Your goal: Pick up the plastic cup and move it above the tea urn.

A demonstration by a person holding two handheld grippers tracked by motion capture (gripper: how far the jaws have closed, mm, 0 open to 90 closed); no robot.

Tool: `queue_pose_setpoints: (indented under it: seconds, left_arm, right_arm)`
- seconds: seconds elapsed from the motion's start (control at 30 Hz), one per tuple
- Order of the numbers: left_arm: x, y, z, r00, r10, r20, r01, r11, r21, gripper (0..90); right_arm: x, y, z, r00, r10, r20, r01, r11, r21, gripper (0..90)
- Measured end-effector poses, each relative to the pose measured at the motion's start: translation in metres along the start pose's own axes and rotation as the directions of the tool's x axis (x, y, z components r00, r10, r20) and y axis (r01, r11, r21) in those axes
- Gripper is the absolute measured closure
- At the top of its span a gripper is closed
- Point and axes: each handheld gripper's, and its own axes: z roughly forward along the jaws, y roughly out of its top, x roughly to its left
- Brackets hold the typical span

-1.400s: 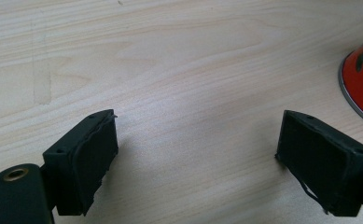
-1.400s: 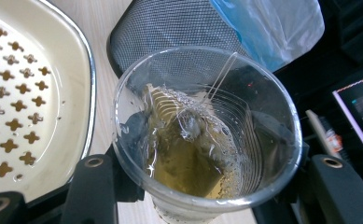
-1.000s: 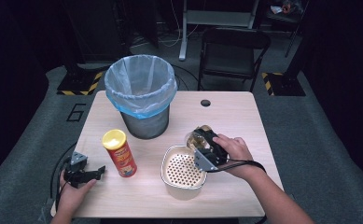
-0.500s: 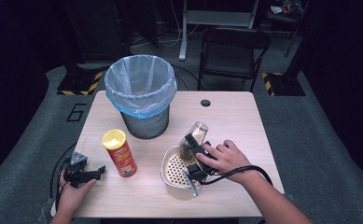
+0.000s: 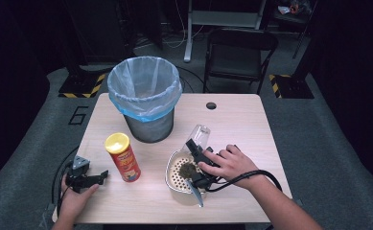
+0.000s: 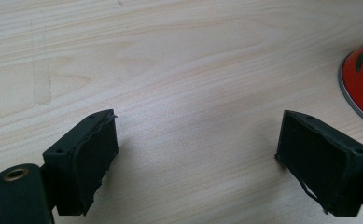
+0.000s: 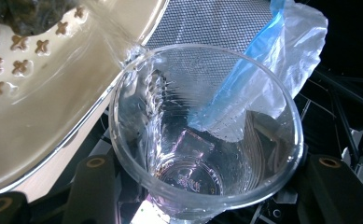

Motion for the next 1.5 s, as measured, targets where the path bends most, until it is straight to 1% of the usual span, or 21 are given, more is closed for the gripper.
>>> queue_pose_setpoints:
  seconds: [0.1, 0.17, 0.23, 0.3, 0.4, 0.57, 0.6, 0.63, 0.77, 0.83, 1.07, 1.5]
  left_arm:
    - [0.0, 0.0, 0.0, 1.0, 0.0, 0.0, 0.0, 1.0, 0.0, 12.0]
    - [-0.0001, 0.0, 0.0, 1.0, -0.001, 0.0, 0.001, 1.0, 0.0, 12.0]
    - [0.0, 0.0, 0.0, 1.0, 0.0, 0.0, 0.0, 1.0, 0.0, 12.0]
    - [0.0, 0.0, 0.0, 1.0, 0.0, 0.0, 0.0, 1.0, 0.0, 12.0]
    - [-0.0001, 0.0, 0.0, 1.0, -0.001, 0.0, 0.001, 1.0, 0.0, 11.9]
    - [0.0, 0.0, 0.0001, 1.0, 0.0, 0.0, 0.0, 1.0, -0.001, 11.9]
    - [-0.0001, 0.0, 0.0, 1.0, -0.001, 0.001, 0.001, 1.0, 0.0, 11.9]
    - [0.0001, 0.0, 0.0001, 1.0, 0.001, 0.0, -0.001, 1.0, -0.001, 11.9]
    - [0.0, 0.0001, 0.0001, 1.0, 0.001, 0.0, -0.001, 1.0, -0.001, 11.9]
    - [-0.0001, 0.0, 0.0, 1.0, 0.0, 0.001, 0.0, 1.0, 0.001, 11.9]
    - [0.0, 0.0, 0.0001, 1.0, 0.001, -0.001, -0.001, 1.0, -0.001, 11.9]
    - [0.0001, 0.0, 0.0, 1.0, 0.001, 0.0, -0.001, 1.0, 0.0, 11.9]
  right_arm:
    - [-0.0012, 0.0005, -0.0002, 1.0, -0.007, -0.005, 0.007, 1.0, -0.01, 42.6]
    - [-0.0022, 0.001, -0.0013, 0.9999, -0.006, 0.01, 0.006, 1.0, -0.006, 42.6]
    - [-0.0028, 0.0013, -0.0017, 0.9999, -0.01, 0.004, 0.01, 1.0, -0.012, 42.5]
    - [-0.0032, 0.0014, -0.0024, 0.9999, -0.007, 0.015, 0.007, 1.0, -0.009, 42.5]
    - [-0.0031, 0.001, -0.0026, 0.9998, -0.007, 0.018, 0.007, 1.0, -0.007, 42.5]
    - [-0.004, 0.0007, -0.0039, 0.9999, -0.005, 0.017, 0.005, 1.0, -0.01, 42.5]
    - [-0.0036, 0.0006, -0.0039, 0.9999, -0.005, 0.013, 0.005, 1.0, -0.018, 42.6]
    - [-0.0044, 0.0005, -0.0051, 0.9997, -0.002, 0.025, 0.002, 1.0, -0.012, 42.5]
    - [-0.0037, 0.0011, -0.0058, 0.9998, -0.005, 0.019, 0.005, 1.0, -0.021, 42.5]
    - [-0.0048, 0.0016, -0.007, 0.9995, 0.0, 0.032, 0.001, 1.0, -0.018, 42.5]
    - [-0.0072, 0.0022, -0.0075, 0.9989, 0.002, 0.046, -0.001, 1.0, -0.022, 42.5]
    - [-0.0078, 0.0014, -0.0087, 0.9985, 0.011, 0.053, -0.01, 1.0, -0.02, 42.5]
